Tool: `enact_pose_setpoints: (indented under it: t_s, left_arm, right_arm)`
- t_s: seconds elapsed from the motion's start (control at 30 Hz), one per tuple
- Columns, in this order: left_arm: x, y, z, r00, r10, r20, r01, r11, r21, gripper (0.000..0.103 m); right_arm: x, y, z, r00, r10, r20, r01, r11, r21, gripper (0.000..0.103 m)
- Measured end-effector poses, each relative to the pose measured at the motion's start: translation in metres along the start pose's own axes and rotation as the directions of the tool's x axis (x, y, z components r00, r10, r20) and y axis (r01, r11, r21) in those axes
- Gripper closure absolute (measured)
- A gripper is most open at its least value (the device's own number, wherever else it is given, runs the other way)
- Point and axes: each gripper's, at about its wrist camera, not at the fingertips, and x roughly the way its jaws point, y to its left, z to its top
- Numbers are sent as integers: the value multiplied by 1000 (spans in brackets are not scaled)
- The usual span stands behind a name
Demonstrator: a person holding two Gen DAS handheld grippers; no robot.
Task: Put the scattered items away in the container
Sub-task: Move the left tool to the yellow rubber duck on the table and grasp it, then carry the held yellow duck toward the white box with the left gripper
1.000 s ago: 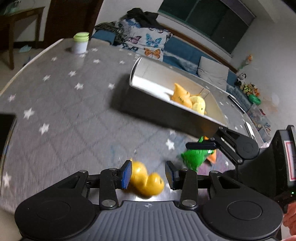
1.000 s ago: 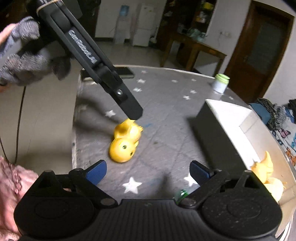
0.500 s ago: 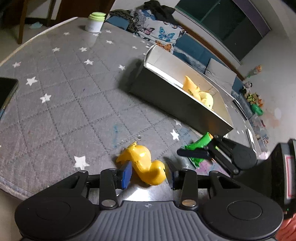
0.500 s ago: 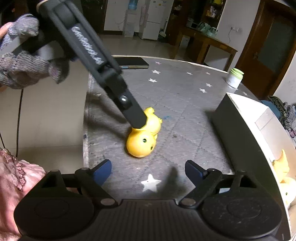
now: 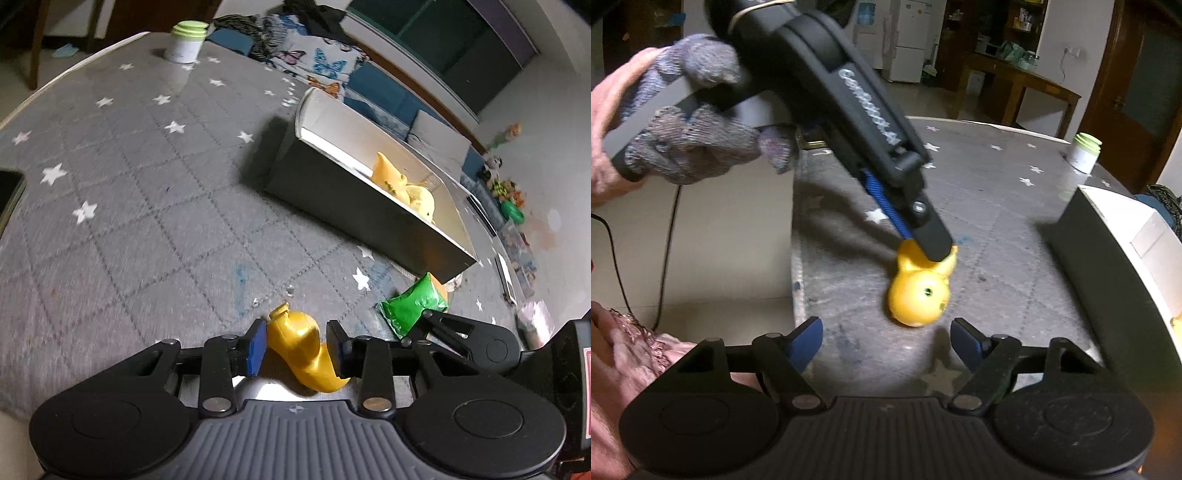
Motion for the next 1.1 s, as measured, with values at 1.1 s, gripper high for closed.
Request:
enact_pose_setpoints:
  t_s: [1.1]
  left_arm:
    - [3,8,4,994,-76,-74,77,997,21,69]
  right_arm:
    - [29,-25,23,999,-29,27,31,996,-81,13]
